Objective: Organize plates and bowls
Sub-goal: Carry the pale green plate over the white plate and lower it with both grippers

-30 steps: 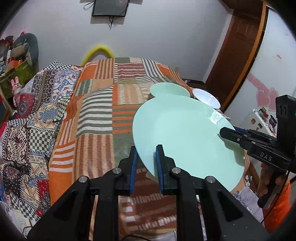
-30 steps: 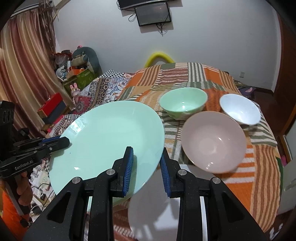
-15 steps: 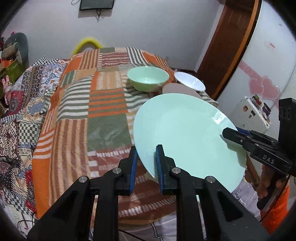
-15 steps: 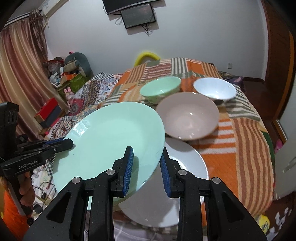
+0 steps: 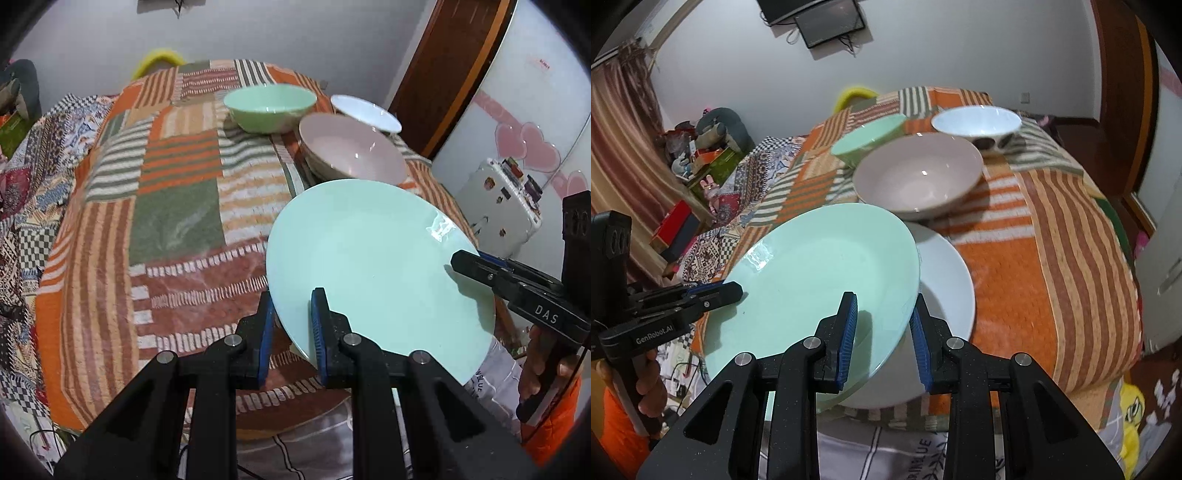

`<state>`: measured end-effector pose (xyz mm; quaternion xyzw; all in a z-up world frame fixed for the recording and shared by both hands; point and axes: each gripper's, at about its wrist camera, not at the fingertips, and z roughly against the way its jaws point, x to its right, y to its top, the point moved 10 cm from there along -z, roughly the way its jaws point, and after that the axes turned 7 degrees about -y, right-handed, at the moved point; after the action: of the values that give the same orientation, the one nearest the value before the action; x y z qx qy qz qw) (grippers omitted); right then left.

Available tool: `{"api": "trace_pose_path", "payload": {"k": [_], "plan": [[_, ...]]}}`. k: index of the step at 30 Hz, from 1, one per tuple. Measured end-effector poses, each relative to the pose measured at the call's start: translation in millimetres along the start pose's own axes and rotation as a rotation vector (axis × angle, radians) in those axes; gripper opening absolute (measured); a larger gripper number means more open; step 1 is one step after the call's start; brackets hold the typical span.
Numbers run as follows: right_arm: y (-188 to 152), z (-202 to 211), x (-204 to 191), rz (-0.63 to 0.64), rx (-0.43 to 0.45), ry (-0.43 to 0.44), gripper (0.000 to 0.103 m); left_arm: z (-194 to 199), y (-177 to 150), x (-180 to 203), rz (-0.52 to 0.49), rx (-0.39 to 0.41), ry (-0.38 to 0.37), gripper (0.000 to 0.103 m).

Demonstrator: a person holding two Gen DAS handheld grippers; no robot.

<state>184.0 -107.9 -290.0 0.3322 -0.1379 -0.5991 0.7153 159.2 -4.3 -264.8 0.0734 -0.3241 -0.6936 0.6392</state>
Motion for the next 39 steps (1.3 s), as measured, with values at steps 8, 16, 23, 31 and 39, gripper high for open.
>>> {"api": "trace_pose_path", "payload": {"k": [8, 16, 23, 31, 39], "plan": [[-17, -15, 11, -0.034, -0.052, -0.008, 0.026, -30, -11, -1, 0.008, -0.067, 0.008, 0.019], [-24, -25, 21, -0.056, -0.085, -0.016, 0.026, -49, -10, -2, 0.009, -0.102, 0.013, 0.019], [-25, -30, 24, -0.063, -0.101, -0.014, 0.026, -55, -2, -4, -0.011, -0.092, 0.035, 0.018], [-26, -38, 19, -0.076, -0.118, 0.008, 0.026, -63, 2, -13, -0.02, -0.104, 0.093, 0.019], [-22, -39, 17, -0.092, -0.111, 0.016, 0.027, -71, -4, -17, 0.015, -0.124, 0.074, 0.02]]}}
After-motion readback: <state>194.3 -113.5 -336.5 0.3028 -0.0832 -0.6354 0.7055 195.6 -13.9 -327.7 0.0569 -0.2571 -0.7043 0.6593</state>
